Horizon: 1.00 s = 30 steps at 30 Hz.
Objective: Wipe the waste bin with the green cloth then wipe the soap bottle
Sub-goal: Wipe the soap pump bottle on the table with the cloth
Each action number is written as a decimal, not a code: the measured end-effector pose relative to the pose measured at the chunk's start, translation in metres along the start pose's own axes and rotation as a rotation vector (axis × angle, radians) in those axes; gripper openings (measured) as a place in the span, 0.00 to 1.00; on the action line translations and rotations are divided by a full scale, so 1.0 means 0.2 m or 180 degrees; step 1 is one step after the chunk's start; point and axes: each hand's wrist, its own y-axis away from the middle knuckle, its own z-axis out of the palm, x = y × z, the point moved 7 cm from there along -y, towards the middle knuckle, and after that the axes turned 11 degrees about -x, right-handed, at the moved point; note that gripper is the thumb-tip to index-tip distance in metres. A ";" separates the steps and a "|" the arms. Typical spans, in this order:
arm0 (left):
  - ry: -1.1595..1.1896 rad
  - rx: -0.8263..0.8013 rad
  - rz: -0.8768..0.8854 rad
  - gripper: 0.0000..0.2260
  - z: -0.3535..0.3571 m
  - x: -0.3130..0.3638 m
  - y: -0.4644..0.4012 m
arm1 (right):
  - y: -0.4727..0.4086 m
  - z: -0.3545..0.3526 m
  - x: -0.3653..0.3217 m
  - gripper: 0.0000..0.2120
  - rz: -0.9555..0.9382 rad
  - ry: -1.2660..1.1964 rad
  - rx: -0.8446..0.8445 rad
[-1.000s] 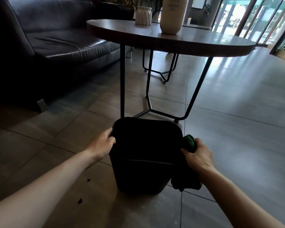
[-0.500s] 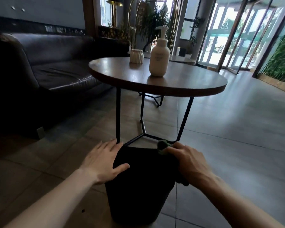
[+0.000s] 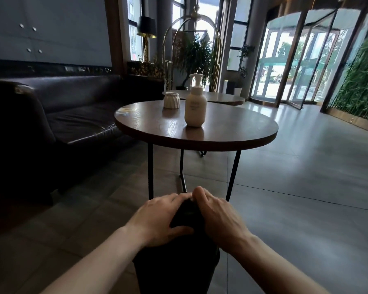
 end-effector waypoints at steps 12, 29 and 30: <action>0.0504 0.0399 0.0083 0.16 -0.09 0.12 0.02 | 0.05 0.04 0.11 0.33 0.0422 -0.1318 0.0190; -0.0518 -0.0032 0.0270 0.16 -0.26 -0.03 -0.08 | -0.07 -0.06 0.26 0.18 0.0517 -0.1112 0.0136; -0.0533 -0.0110 0.0272 0.17 -0.30 -0.03 -0.11 | -0.09 -0.10 0.25 0.17 0.0516 -0.1063 0.0084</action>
